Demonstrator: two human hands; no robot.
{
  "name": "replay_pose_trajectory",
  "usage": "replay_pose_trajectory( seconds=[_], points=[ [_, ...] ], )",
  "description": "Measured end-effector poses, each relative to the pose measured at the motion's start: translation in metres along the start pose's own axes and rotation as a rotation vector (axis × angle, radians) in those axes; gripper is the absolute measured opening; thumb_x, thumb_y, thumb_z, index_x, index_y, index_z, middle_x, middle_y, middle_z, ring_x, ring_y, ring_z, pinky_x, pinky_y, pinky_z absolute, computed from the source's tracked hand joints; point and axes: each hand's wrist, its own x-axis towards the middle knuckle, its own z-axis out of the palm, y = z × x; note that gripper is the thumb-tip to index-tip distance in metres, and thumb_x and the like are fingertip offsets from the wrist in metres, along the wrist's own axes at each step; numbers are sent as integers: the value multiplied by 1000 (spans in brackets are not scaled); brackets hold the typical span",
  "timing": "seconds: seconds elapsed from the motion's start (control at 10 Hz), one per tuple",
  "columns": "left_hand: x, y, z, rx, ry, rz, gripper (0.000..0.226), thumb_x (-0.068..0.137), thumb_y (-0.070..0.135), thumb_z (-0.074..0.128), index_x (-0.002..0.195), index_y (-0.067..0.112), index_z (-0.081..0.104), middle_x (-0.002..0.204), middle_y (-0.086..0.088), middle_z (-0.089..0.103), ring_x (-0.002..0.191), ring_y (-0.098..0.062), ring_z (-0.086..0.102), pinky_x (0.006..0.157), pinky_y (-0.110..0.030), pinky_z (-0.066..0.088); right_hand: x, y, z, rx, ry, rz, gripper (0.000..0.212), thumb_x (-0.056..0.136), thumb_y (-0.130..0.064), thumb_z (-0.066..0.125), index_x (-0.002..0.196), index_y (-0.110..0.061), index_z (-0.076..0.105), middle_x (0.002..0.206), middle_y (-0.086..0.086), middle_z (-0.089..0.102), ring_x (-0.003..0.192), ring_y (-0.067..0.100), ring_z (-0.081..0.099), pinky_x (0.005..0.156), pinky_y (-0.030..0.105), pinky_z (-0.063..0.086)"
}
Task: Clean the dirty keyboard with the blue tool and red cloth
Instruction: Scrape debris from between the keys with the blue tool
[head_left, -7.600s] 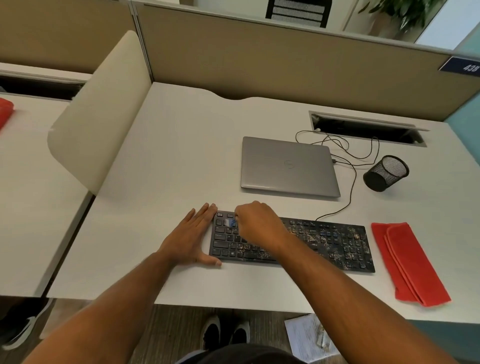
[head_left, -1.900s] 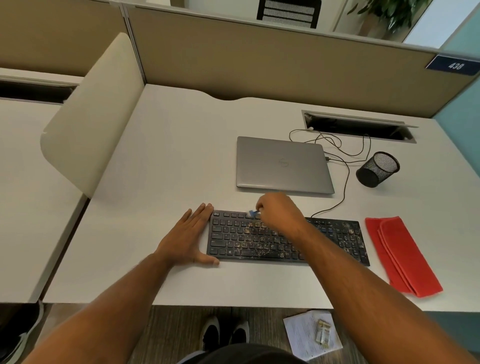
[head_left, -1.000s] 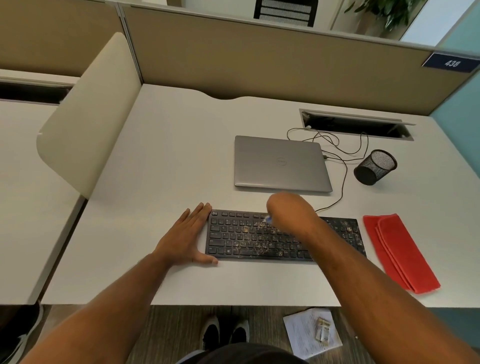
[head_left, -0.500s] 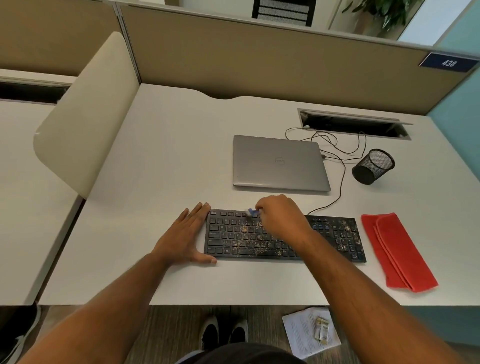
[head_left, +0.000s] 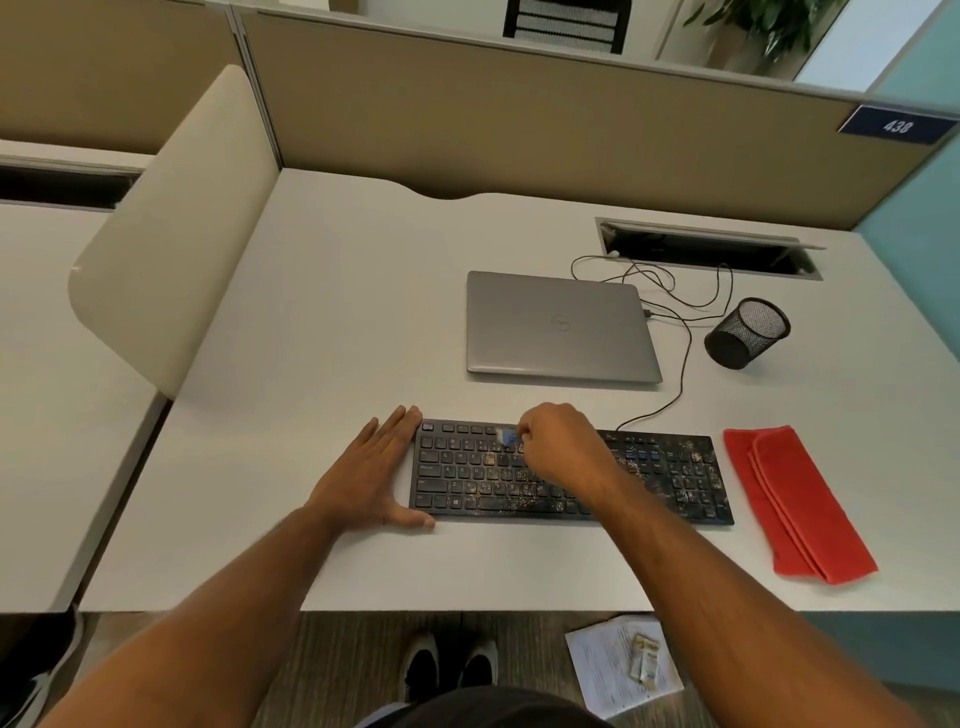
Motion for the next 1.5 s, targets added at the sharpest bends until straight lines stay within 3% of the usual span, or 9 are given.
replay_pose_trajectory(
  seconds=[0.1, 0.3, 0.5, 0.7, 0.8, 1.0, 1.3, 1.4, 1.5],
  points=[
    [0, 0, 0, -2, 0, -1, 147, 63, 99, 60, 163, 22, -16, 171, 7, -13, 154, -3, -21, 129, -35, -9, 0, -3, -3, 5, -113, 4, 15, 90, -16, 68, 102, -12, 76, 96, 5, 74, 84, 18, 66, 86, 40, 58],
    [0, -1, 0, 2, -5, -2, 147, 63, 99, 59, 163, 22, -17, 171, 8, -14, 154, -2, -22, 129, -34, -10, 5, -8, -5, 37, 45, -38, 23, 97, -17, 55, 103, -14, 77, 98, 3, 75, 80, 16, 65, 81, 35, 57],
    [0, -1, 0, -10, -2, -3, 147, 63, 100, 59, 163, 22, -16, 172, 8, -13, 154, -2, -21, 129, -35, -9, 1, -14, -5, -25, -171, -43, 15, 87, -13, 71, 101, -11, 76, 94, 4, 74, 84, 18, 68, 84, 39, 58],
    [0, -1, 0, -13, -1, -5, 147, 63, 99, 59, 163, 23, -16, 172, 8, -12, 154, -2, -20, 129, -35, -10, 2, -8, -3, -207, 158, -160, 17, 101, -29, 54, 105, -14, 61, 87, 5, 69, 74, 21, 61, 68, 33, 49],
    [0, 0, 0, -10, -6, -11, 147, 62, 100, 58, 163, 23, -16, 171, 9, -13, 154, -2, -21, 129, -36, -8, 2, -9, 7, -213, 135, -201, 10, 100, -23, 52, 103, -17, 59, 87, 3, 69, 74, 20, 61, 71, 37, 54],
    [0, -1, 1, -15, -8, -12, 147, 62, 100, 59, 163, 23, -17, 172, 9, -13, 155, -3, -20, 130, -38, -6, 10, -3, 13, 125, 149, -155, 26, 102, -33, 54, 113, -19, 74, 104, -1, 69, 90, 14, 60, 86, 34, 52],
    [0, 0, 0, -16, -10, -13, 148, 62, 100, 59, 163, 23, -18, 171, 9, -13, 154, -2, -21, 130, -38, -7, 2, -1, 26, 251, 99, -131, 23, 104, -29, 53, 109, -17, 72, 97, -3, 75, 82, 8, 66, 80, 32, 56],
    [0, -1, 0, -15, -11, -12, 148, 62, 100, 59, 163, 22, -17, 172, 7, -11, 155, -3, -21, 130, -39, -5, 0, 3, 26, 292, 75, -131, 21, 104, -26, 53, 107, -15, 71, 96, -5, 73, 74, -1, 61, 66, 12, 45],
    [0, -1, 1, -13, -10, -10, 148, 62, 100, 59, 163, 23, -17, 172, 8, -12, 155, -3, -21, 130, -39, -6, 1, 3, 22, 334, 149, -160, 20, 103, -25, 54, 111, -20, 72, 99, -6, 72, 80, 2, 60, 70, 15, 46]
  ],
)
